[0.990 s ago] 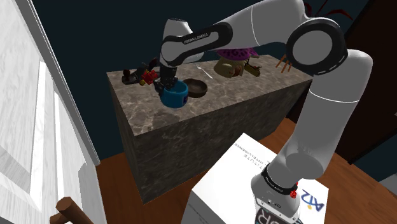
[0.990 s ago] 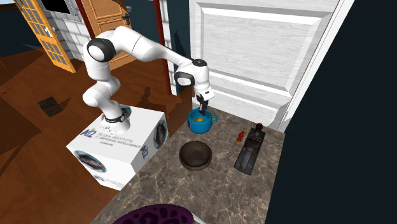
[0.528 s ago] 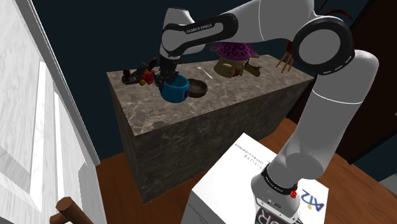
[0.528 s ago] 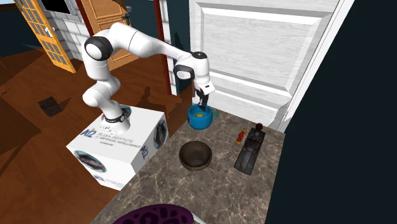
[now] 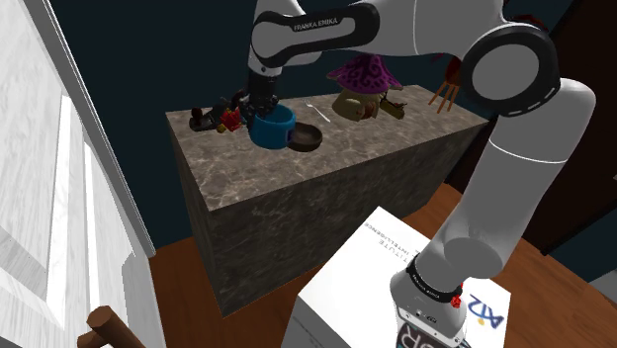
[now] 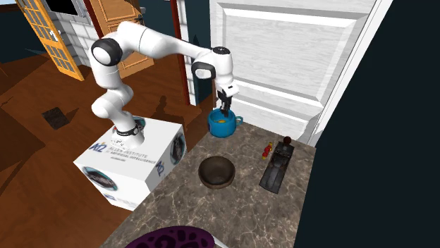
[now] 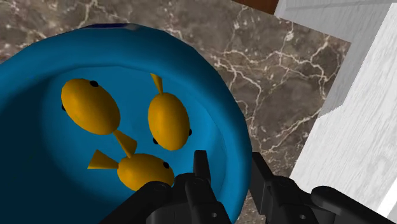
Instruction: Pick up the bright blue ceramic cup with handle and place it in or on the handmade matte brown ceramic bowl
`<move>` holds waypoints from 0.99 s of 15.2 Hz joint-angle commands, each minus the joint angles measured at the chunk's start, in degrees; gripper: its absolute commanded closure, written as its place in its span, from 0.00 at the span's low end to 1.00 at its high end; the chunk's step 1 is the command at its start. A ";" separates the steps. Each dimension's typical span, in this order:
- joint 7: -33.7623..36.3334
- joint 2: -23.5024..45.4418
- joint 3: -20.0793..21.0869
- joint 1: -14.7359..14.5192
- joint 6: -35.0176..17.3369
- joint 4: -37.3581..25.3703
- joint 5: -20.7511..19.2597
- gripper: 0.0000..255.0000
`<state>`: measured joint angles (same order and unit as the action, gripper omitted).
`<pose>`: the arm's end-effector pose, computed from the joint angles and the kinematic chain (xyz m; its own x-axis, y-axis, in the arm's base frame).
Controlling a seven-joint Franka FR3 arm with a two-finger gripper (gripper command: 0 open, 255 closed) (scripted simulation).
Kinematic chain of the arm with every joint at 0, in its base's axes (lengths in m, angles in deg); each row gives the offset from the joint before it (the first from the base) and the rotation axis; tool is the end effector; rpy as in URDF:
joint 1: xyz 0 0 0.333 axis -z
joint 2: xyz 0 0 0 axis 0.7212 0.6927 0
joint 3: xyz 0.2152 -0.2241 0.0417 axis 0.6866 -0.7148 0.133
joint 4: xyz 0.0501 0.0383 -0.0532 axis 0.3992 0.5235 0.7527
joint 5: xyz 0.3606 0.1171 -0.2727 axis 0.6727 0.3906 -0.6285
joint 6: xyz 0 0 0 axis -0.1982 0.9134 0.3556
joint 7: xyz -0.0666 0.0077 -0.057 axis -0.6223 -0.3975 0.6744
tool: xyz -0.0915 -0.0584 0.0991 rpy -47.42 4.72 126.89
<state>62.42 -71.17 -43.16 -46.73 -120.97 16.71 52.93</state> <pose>0.6931 0.0879 0.3893 0.9961 -0.0545 0.0695 -0.0468 -0.9931 -0.1078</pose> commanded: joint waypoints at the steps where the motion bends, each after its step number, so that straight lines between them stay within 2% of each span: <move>1: 0.08 -0.39 -0.01 0.02 1.27 -0.98 -0.01 1.00; 8: -8.90 -0.17 -3.38 5.41 4.10 -3.16 1.32 1.00; 15: -17.39 2.71 -6.63 10.76 7.99 -8.97 2.42 1.00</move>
<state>46.26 -68.72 -49.36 -36.73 -113.63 8.63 55.20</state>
